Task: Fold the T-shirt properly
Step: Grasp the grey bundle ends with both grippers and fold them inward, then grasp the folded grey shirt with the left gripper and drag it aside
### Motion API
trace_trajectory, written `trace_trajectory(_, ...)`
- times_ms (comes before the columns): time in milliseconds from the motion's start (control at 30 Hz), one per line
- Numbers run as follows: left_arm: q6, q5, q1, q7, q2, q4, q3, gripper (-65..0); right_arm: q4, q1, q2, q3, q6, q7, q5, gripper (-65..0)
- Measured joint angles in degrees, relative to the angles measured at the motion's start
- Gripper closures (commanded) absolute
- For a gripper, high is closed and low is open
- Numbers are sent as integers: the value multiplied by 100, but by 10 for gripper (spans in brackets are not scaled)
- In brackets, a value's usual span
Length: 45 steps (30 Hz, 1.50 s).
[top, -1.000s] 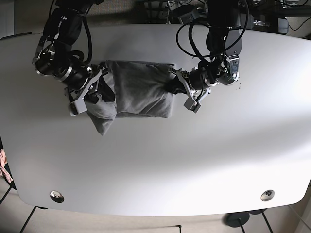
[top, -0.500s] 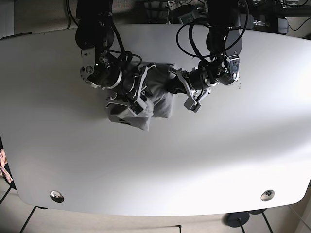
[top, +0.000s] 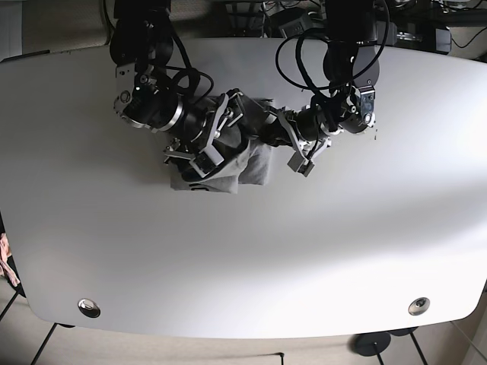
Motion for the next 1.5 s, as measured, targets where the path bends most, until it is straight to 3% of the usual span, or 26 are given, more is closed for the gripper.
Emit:
trace_trajectory(67,0,61,31,52,15,345,-387,-29,0,-131,105,866,-4,20,973,-487)
trace_trajectory(133,4,101,28,52,-44,710,-608,-29,-11,-205,579,1174,-39,-15,1814,-487)
trace_trajectory(233,0,61,28,50,-2,968,-1062,-29,-116,-354,793,1502,-50,24,2470,-487)
trace_trajectory(400,0,103,31,57,-398,975,-1311,-29,-734,-498,866,1392,-72,2,2459,-487)
trace_trajectory(567,0,87,61,59,-398,975,-1322,-29,-1202,-149,780,120,-72,2,2288,-487)
trace_trajectory(767,0,105,195,79,-380,1255,-1327,-29,-2061,1108,-63,-474,-70,26,1543,-487)
trace_trajectory(867,0,85,210,74,-535,1591,-1276,-29,-2354,1633,-195,-568,-107,37,1504,-487)
trace_trajectory(967,0,105,212,76,-651,2039,-1294,-29,-1978,1648,-96,-424,-103,24,1523,-487)
trace_trajectory(1100,0,72,221,76,-658,2173,-1215,-31,-1773,1646,529,-186,-94,44,1526,-479)
trace_trajectory(1167,0,129,251,90,-706,2173,-898,-31,-1773,1539,678,151,-92,9,1499,-412)
trace_trajectory(1267,0,125,472,57,-699,2173,-219,-31,-1849,1405,769,691,-90,225,1499,-239)
trace_trajectory(1367,2,120,710,79,-680,2168,612,-31,-2352,1482,1019,778,-98,535,1246,-106)
trace_trajectory(1500,22,125,953,70,-669,2168,1517,-31,-3222,1685,1014,741,-59,1331,129,-68)
